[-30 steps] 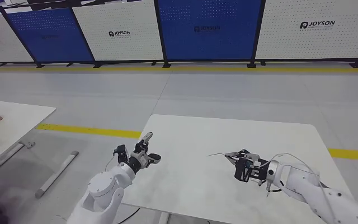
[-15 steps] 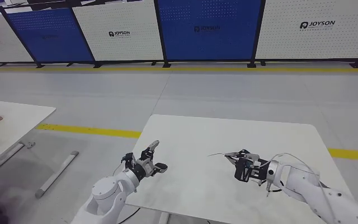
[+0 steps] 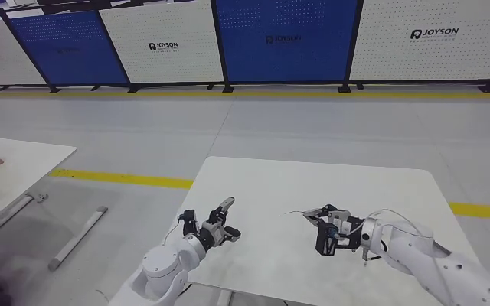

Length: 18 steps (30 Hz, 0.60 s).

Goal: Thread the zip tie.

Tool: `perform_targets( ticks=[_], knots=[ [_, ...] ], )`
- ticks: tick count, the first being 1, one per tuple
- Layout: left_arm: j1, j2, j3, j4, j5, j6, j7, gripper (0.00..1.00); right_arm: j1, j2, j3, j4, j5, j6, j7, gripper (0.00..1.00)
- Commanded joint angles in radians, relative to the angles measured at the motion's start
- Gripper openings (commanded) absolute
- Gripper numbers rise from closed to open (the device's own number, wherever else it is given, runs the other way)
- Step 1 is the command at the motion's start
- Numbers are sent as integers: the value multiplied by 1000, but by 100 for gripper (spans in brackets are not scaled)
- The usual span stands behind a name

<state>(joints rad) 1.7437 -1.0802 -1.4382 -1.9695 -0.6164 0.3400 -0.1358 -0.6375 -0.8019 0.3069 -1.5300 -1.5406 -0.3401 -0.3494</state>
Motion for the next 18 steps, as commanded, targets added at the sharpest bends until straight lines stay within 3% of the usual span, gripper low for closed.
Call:
perform_targets(
  ticks=[1, 3, 14, 18],
  knots=[
    [-12, 7, 22, -4, -17, 0, 19, 100, 11, -2, -19, 16, -17, 0, -45, 0],
    [-32, 15, 55, 6, -45, 0, 39, 100, 26, -6, -41, 39, -11, 0, -58, 0],
    [-33, 14, 56, 15, -52, 0, 48, 100, 26, -6, -41, 39, -11, 0, -58, 0],
    [-41, 13, 82, 11, -80, 0, 44, 100, 24, -16, -27, 13, -29, 0, -6, 0]
  ],
)
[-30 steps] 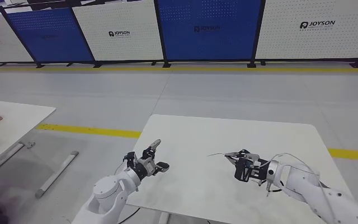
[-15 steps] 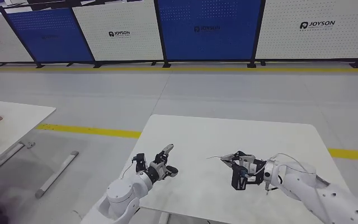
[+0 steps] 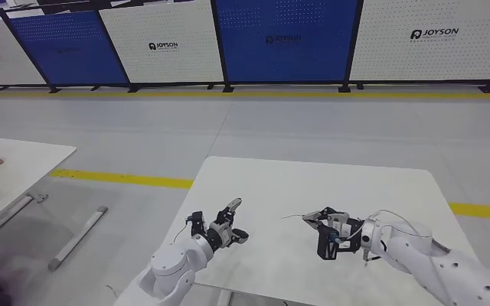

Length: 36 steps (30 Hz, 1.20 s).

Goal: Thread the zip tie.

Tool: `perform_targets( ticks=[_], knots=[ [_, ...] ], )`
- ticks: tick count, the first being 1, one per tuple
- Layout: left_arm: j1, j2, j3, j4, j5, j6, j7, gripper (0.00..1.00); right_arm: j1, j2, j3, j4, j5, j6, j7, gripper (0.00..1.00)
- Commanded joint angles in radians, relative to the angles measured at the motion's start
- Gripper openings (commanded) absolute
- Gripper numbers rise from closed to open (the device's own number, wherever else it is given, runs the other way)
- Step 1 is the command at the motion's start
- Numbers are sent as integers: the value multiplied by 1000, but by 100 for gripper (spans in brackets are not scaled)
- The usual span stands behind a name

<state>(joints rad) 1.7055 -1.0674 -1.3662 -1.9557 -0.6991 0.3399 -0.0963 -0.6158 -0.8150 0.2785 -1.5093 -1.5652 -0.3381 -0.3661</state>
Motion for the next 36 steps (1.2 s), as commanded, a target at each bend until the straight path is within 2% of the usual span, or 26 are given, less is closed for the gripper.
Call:
perform_targets(
  ticks=[1, 4, 7, 10, 13, 14, 15, 24, 25, 27, 28, 29, 33, 36],
  knots=[
    [-9, 1, 32, -3, 5, 0, 5, 100, 11, -10, -7, -10, -5, -2, 17, 0],
    [-33, 7, 84, -4, -18, 0, -6, 100, 48, -37, -45, 3, -5, -2, 52, 0],
    [-58, 13, 121, -13, -33, 0, 35, 100, 80, -65, -84, 31, -3, -2, 56, 0],
    [-94, 19, 168, -16, -68, 0, 88, 100, 103, -94, -108, 70, 7, -2, 42, 0],
    [-149, 21, 222, 8, -120, 0, 188, 100, 97, -119, -108, 119, 6, -2, -28, 0],
    [-180, 21, 251, 24, -134, 0, 234, 100, 97, -119, -108, 119, 6, -2, -28, 0],
    [-195, 20, 265, 33, -138, 0, 254, 100, 97, -119, -108, 119, 6, -2, -28, 0],
    [-194, 20, 266, 33, -139, -1, 252, 100, 97, -119, -108, 119, 6, -2, -28, 0],
    [-192, 19, 269, 35, -149, 0, 249, 100, 97, -119, -108, 119, 6, -2, -28, 0],
    [-194, 13, 274, 38, -203, 0, 285, 100, 97, -119, -108, 119, 6, -2, -28, 0],
    [-210, 7, 280, 38, -255, 0, 324, 100, 97, -119, -108, 119, 6, -2, -28, 0],
    [-226, 4, 291, 39, -270, 0, 344, 100, 97, -119, -108, 119, 6, -2, -28, 0],
    [-296, -5, 363, 76, -366, 0, 389, 100, 97, -119, -108, 119, 6, -2, -28, 0],
    [-302, -5, 367, 81, -373, 0, 393, 100, 97, -119, -108, 119, 6, -2, -28, 0]
  ],
)
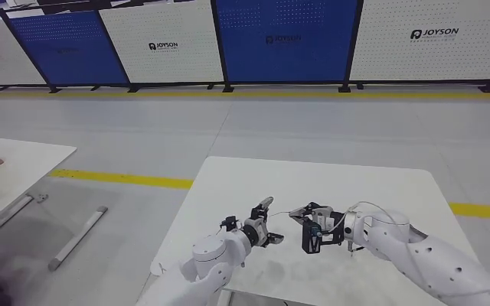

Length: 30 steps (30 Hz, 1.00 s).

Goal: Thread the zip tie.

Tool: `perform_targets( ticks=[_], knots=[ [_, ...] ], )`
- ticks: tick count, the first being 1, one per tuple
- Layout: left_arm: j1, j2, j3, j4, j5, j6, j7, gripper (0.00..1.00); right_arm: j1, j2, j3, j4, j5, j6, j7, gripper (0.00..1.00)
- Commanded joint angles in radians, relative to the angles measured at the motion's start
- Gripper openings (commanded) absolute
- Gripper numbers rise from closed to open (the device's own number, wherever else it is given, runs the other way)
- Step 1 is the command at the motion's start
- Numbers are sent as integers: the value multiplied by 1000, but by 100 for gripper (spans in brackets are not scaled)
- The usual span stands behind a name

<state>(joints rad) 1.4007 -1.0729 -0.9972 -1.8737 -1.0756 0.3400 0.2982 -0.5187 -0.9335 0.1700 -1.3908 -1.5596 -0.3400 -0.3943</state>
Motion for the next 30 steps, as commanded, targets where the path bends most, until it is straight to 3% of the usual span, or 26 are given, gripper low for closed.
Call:
perform_targets(
  ticks=[1, 5, 10, 14, 16, 18, 24, 30],
  knots=[
    [3, 0, -2, -1, 4, 0, -1, 100, 0, 0, 0, 0, 0, 0, 0, 0],
    [3, 0, -2, -1, 4, 0, -1, 100, 0, 0, 0, 0, 0, 0, 0, 0],
    [7, -7, -4, -2, 19, -70, 5, 100, 0, 0, 0, 0, 0, 0, 0, 0],
    [-2, -16, 11, 0, 37, -83, 36, 100, 0, 0, 0, 0, 0, 0, 0, 0],
    [-11, -20, 13, 7, 18, -54, 36, 84, 0, 0, 0, 0, 0, 0, 0, 0],
    [-16, -22, 10, 17, 9, -47, 40, 47, 0, 0, 0, 0, 0, 0, 0, 0],
    [-24, -30, 11, 40, -11, -29, 26, 27, 0, 0, 0, 0, 0, 0, 0, 0],
    [-25, -36, 11, 40, -12, -24, 23, 28, 0, 0, 0, 0, 0, 0, 0, 0]
  ],
)
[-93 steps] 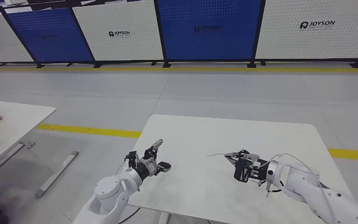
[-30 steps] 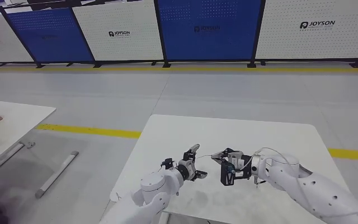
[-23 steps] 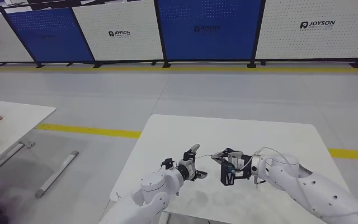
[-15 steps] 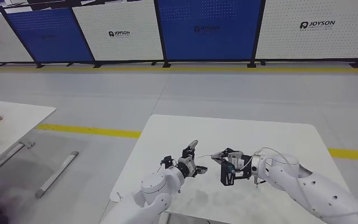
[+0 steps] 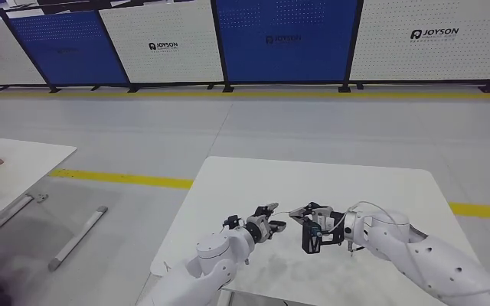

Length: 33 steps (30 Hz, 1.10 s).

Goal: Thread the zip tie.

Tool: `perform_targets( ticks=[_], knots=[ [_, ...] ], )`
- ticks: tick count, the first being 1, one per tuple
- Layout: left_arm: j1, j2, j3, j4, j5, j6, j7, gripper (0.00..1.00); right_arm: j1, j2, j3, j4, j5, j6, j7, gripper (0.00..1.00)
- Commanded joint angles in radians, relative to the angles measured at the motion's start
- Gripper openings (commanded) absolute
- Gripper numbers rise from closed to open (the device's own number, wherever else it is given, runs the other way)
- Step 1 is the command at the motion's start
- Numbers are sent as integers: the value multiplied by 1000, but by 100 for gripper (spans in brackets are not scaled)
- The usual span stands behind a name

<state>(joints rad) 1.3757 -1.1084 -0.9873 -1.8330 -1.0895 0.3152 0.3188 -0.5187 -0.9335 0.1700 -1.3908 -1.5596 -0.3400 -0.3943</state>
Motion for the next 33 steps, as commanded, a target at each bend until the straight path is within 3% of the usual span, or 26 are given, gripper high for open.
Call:
perform_targets(
  ticks=[1, 7, 10, 14, 22, 24, 25, 26, 27, 33],
  knots=[
    [0, -2, 1, -2, 3, 1, 3, 27, 0, 0, 0, 0, 0, 0, 0, 0],
    [-4, -9, 7, 0, 10, 10, 7, 31, 0, 0, 0, 0, 0, 0, 0, 0],
    [-7, -13, 8, 5, 7, 13, 8, 28, 0, 0, 0, 0, 0, 0, 0, 0],
    [-11, -17, 11, 9, 11, 19, 11, 0, 0, 0, 0, 0, 0, 0, 0, 0],
    [-9, -23, 10, 11, 22, 23, 9, 0, 0, 0, 0, 0, 0, 0, 0, 0],
    [-6, -25, 10, 10, 29, 22, 8, 0, -12, -1, 7, -3, 3, 6, 7, 25],
    [-5, -26, 11, 9, 32, 22, 7, 0, -17, -1, 14, -5, 3, 3, 8, 45],
    [-4, -26, 11, 8, 35, 22, 7, 0, -21, 0, 21, -5, 2, 0, 5, 84],
    [-3, -27, 10, 8, 39, 22, 8, 0, -27, 1, 30, -4, 0, 0, -3, 97],
    [3, -30, 5, 11, 59, 18, 18, 0, -69, 26, 93, -10, 1, 16, -67, 100]
  ],
)
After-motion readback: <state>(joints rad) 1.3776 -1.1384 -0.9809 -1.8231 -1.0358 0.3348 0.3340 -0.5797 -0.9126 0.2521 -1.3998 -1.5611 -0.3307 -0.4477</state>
